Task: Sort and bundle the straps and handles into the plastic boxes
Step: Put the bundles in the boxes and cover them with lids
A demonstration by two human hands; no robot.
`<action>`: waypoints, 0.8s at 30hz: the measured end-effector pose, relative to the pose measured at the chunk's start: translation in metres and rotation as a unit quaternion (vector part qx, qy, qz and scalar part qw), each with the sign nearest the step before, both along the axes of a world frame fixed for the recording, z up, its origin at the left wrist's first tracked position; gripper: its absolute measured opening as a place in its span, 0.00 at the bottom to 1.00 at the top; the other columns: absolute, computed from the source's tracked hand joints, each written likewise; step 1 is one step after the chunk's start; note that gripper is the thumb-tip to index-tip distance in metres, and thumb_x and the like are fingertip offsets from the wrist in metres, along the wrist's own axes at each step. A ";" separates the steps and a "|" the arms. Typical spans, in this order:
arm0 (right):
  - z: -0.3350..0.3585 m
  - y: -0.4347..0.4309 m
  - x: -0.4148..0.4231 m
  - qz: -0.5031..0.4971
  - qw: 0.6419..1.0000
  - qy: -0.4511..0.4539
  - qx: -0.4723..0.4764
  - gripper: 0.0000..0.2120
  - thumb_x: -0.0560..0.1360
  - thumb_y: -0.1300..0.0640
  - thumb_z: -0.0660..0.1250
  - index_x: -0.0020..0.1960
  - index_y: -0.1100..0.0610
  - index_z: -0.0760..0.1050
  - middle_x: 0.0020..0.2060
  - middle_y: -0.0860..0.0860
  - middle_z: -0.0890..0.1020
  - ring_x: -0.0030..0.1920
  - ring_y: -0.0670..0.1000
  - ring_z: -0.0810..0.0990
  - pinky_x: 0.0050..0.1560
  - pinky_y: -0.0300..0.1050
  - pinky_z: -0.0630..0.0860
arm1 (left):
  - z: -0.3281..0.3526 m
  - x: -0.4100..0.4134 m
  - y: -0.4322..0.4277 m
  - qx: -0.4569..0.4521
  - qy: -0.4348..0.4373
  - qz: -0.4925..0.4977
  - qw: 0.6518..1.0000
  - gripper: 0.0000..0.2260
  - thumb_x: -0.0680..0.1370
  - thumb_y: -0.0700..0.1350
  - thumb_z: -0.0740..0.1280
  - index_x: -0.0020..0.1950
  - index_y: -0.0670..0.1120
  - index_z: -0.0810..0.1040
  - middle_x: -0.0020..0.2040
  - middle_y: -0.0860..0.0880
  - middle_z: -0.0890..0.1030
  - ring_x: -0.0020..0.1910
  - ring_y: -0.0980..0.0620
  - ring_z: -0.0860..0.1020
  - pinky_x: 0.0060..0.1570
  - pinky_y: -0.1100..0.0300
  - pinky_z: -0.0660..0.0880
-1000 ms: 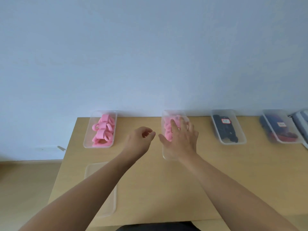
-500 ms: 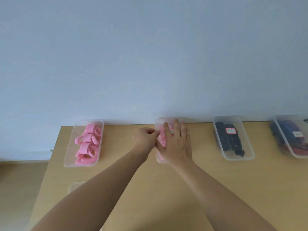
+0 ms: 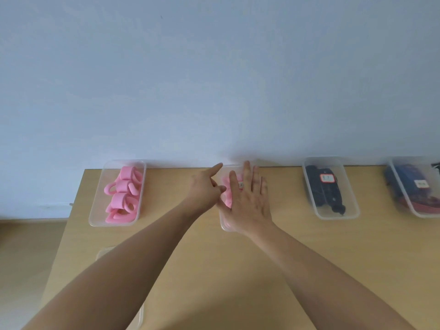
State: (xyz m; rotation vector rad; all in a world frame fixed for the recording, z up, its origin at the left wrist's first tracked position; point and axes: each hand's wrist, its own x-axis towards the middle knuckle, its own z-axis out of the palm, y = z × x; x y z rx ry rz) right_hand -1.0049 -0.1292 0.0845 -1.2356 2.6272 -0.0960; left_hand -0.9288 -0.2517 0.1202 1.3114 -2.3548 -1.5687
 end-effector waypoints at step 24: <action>-0.002 0.012 0.011 0.013 0.999 0.024 -0.021 0.51 0.71 0.22 0.48 0.83 0.53 0.43 0.81 0.62 0.39 0.81 0.64 0.38 0.80 0.62 0.44 | 0.010 0.003 -0.012 -0.006 0.000 0.115 0.993 0.17 0.76 0.49 0.76 0.63 0.47 0.80 0.37 0.48 0.85 0.33 0.49 0.86 0.50 0.48 0.84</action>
